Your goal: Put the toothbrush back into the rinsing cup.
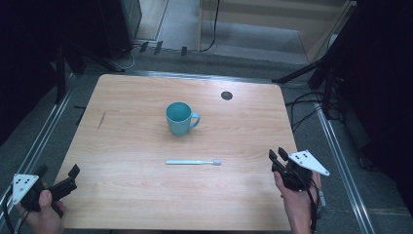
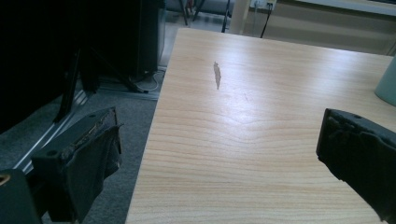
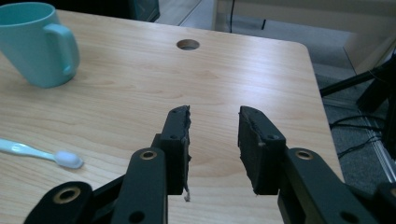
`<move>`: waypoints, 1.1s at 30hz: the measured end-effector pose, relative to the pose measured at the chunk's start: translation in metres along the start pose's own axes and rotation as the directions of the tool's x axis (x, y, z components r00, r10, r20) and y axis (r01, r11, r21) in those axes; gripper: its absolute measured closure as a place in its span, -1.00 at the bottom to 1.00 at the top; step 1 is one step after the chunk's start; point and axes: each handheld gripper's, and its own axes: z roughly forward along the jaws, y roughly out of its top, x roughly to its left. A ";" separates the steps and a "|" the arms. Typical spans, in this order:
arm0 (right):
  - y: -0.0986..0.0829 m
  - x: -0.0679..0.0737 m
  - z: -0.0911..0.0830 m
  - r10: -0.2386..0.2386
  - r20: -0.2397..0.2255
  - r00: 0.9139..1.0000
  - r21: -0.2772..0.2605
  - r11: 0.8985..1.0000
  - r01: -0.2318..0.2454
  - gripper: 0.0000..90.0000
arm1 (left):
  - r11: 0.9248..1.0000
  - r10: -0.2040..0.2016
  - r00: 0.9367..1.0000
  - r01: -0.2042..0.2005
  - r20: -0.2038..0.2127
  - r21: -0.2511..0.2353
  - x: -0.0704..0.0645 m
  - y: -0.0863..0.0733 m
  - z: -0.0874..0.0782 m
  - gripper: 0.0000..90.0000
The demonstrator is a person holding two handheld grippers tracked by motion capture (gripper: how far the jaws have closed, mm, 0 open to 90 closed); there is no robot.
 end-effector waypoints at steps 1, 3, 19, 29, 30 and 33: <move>0.007 0.009 0.006 -0.005 -0.022 1.000 0.025 1.000 0.005 0.49 | 1.000 -0.002 1.000 0.002 0.001 0.000 0.000 0.000 0.000 -0.99; 0.011 0.016 0.010 0.009 -0.046 0.999 0.045 0.999 -0.006 0.56 | 1.000 -0.003 1.000 0.003 0.000 0.000 0.000 0.000 0.000 -0.99; 0.051 0.095 0.065 -0.125 -0.158 0.980 0.285 0.944 0.166 1.00 | 1.000 -0.004 1.000 0.004 0.002 0.002 0.001 0.000 0.000 -0.99; 0.046 0.186 0.111 -0.186 -0.345 0.920 0.361 0.878 0.313 1.00 | 1.000 0.020 1.000 -0.020 0.002 0.003 -0.001 0.000 0.001 -0.99; 0.046 0.186 0.111 -0.186 -0.345 0.920 0.361 0.878 0.313 1.00 | 1.000 0.020 1.000 -0.020 0.002 0.003 -0.001 0.000 0.001 -0.99; 0.037 0.215 0.127 -0.201 -0.386 0.900 0.386 0.851 0.356 1.00 | 1.000 0.026 1.000 -0.026 0.000 0.005 -0.002 0.000 0.001 -0.99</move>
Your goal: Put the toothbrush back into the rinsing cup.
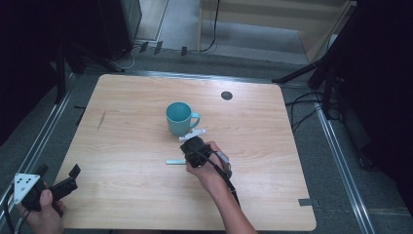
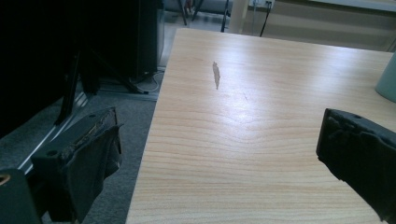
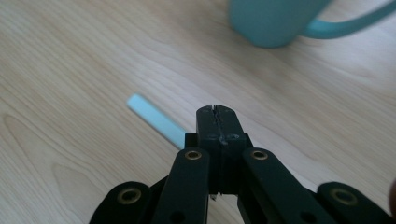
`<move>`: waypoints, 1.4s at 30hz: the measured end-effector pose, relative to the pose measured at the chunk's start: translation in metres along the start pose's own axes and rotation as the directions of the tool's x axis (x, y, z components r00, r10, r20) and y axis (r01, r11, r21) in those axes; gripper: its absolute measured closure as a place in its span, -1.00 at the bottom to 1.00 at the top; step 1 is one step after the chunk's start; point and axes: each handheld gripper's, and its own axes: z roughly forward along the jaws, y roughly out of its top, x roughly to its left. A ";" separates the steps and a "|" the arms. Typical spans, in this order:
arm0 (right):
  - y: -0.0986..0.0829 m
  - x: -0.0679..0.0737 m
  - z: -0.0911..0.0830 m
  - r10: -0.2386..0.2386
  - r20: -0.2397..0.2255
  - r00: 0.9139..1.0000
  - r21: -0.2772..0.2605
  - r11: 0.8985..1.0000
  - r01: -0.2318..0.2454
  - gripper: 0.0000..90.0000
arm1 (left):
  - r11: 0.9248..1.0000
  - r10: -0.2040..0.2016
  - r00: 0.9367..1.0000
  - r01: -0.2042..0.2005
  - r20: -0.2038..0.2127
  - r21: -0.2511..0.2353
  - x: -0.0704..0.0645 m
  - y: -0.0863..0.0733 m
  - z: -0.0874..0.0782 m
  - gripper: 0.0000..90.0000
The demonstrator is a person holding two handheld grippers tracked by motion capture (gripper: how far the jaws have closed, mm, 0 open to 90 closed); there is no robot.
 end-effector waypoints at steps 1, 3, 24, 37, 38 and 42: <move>0.000 0.000 0.000 0.000 0.000 1.000 0.000 1.000 0.000 1.00 | 1.000 0.000 1.000 0.000 0.000 0.000 0.000 0.000 0.000 -0.99; 0.004 0.009 0.009 -0.013 -0.015 1.000 0.013 1.000 0.013 1.00 | 1.000 0.005 1.000 -0.005 0.000 -0.001 -0.001 0.000 0.000 -0.99; 0.016 0.048 0.050 -0.097 -0.108 0.989 0.094 0.990 0.107 1.00 | 1.000 0.029 0.999 -0.029 0.018 0.000 -0.003 0.000 -0.001 -0.99; -0.032 0.034 0.020 -0.117 -0.153 0.981 0.101 0.986 0.133 1.00 | 0.999 0.035 0.999 -0.035 0.023 -0.002 -0.004 -0.001 -0.001 -0.99; -0.035 0.033 0.017 -0.117 -0.155 0.981 0.100 0.986 0.134 1.00 | 0.999 0.035 0.999 -0.035 0.022 -0.003 -0.004 -0.001 -0.001 -0.99; -0.057 0.027 0.002 -0.123 -0.164 0.979 0.100 0.985 0.140 1.00 | 0.999 0.035 0.999 -0.035 0.022 -0.003 -0.004 -0.001 -0.001 -0.99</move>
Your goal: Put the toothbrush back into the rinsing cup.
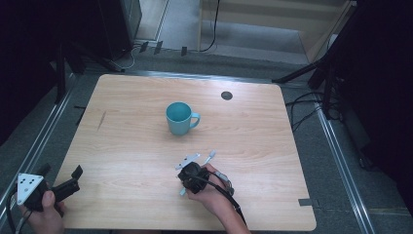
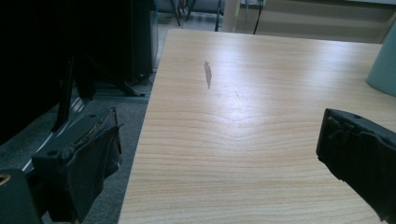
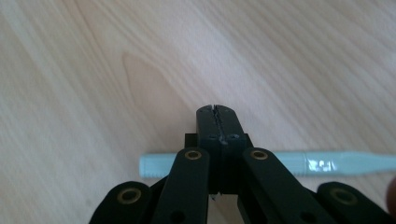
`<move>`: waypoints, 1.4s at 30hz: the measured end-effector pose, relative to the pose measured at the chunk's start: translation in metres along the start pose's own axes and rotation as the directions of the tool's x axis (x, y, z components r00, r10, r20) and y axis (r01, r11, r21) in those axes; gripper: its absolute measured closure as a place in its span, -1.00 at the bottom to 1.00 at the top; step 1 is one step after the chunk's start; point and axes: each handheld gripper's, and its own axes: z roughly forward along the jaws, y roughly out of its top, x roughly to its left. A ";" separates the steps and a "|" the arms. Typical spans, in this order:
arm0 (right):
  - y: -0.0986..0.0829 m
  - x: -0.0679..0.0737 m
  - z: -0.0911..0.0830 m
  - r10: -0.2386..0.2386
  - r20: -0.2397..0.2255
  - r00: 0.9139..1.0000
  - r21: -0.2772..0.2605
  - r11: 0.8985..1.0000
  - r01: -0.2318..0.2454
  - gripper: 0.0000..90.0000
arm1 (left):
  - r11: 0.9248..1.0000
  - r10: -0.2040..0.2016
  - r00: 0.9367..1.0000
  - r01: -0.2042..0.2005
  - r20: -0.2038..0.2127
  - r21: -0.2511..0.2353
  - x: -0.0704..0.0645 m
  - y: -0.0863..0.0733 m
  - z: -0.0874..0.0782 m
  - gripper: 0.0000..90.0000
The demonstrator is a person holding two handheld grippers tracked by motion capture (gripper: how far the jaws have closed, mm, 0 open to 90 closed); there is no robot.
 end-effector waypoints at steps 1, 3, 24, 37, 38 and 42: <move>0.000 0.000 0.000 0.000 0.000 1.000 0.000 1.000 0.000 1.00 | 1.000 0.001 1.000 -0.001 0.000 0.000 0.000 0.000 0.000 -0.99; -0.009 -0.001 -0.006 -0.005 0.004 1.000 0.005 1.000 0.005 1.00 | 1.000 0.002 1.000 -0.002 -0.001 0.000 0.000 0.000 0.000 -0.99; -0.087 -0.065 -0.054 0.149 0.113 0.982 0.004 0.989 -0.150 1.00 | 1.000 0.020 1.000 -0.020 0.001 0.002 -0.002 0.000 0.000 -0.99; -0.066 -0.081 -0.070 0.020 0.124 0.992 0.120 0.992 -0.035 0.67 | 1.000 0.010 1.000 -0.010 0.007 0.002 -0.001 0.000 0.000 -0.99; -0.060 -0.082 -0.071 0.015 0.123 0.992 0.140 0.990 -0.033 0.65 | 1.000 0.009 1.000 -0.009 0.007 0.001 0.000 0.000 0.000 -0.99; -0.032 -0.082 -0.069 -0.036 0.147 0.989 0.264 0.965 -0.004 0.59 | 1.000 0.005 1.000 -0.005 0.009 -0.002 0.000 0.000 0.000 -0.99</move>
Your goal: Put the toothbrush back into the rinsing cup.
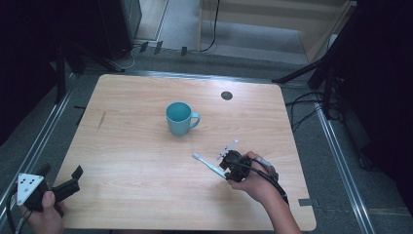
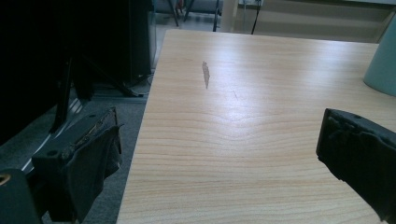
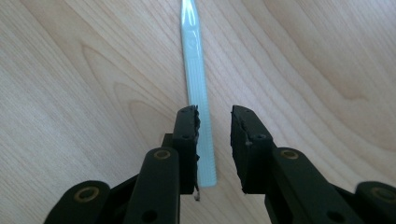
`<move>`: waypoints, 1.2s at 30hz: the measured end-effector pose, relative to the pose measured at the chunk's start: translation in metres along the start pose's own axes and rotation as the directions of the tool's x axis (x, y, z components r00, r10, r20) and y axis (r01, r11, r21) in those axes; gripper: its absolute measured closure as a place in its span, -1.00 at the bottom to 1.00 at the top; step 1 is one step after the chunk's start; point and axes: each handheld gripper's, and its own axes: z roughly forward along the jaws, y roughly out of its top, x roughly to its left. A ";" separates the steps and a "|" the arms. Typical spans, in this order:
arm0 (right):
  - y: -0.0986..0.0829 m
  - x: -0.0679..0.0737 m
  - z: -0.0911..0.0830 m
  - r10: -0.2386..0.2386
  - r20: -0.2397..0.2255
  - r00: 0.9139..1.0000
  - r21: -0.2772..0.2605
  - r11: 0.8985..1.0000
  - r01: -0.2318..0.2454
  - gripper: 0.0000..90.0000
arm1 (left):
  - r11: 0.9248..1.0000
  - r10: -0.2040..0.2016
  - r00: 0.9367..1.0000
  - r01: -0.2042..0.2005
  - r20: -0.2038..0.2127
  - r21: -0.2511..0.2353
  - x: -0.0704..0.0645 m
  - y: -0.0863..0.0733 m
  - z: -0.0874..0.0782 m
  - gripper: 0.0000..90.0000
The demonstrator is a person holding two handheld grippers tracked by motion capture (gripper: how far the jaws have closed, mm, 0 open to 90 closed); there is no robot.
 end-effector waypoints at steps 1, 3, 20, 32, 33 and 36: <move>0.000 0.000 0.000 0.000 0.000 1.000 0.000 1.000 0.000 0.59 | 1.000 0.001 1.000 -0.001 -0.001 0.000 0.000 0.000 0.000 -0.99; 0.011 0.000 -0.001 -0.021 -0.001 1.000 0.036 0.999 0.021 0.58 | 1.000 0.005 1.000 -0.005 0.000 0.004 0.000 0.000 0.000 -0.99; 0.061 0.007 0.029 -0.090 -0.038 0.995 0.196 0.976 0.096 0.59 | 1.000 0.001 1.000 -0.001 0.007 0.003 0.001 0.000 0.000 -0.99; 0.064 0.009 0.042 -0.075 -0.045 0.996 0.218 0.972 0.083 0.77 | 1.000 0.002 1.000 -0.002 0.013 0.003 0.000 0.000 0.000 -0.99; 0.064 0.009 0.042 -0.068 -0.046 0.997 0.211 0.974 0.077 0.77 | 1.000 0.003 1.000 -0.003 0.013 0.004 0.000 0.000 0.000 -0.99; 0.064 0.009 0.041 -0.045 -0.053 0.998 0.196 0.979 0.055 0.77 | 1.000 0.003 1.000 -0.003 0.013 0.004 0.000 0.000 0.000 -0.99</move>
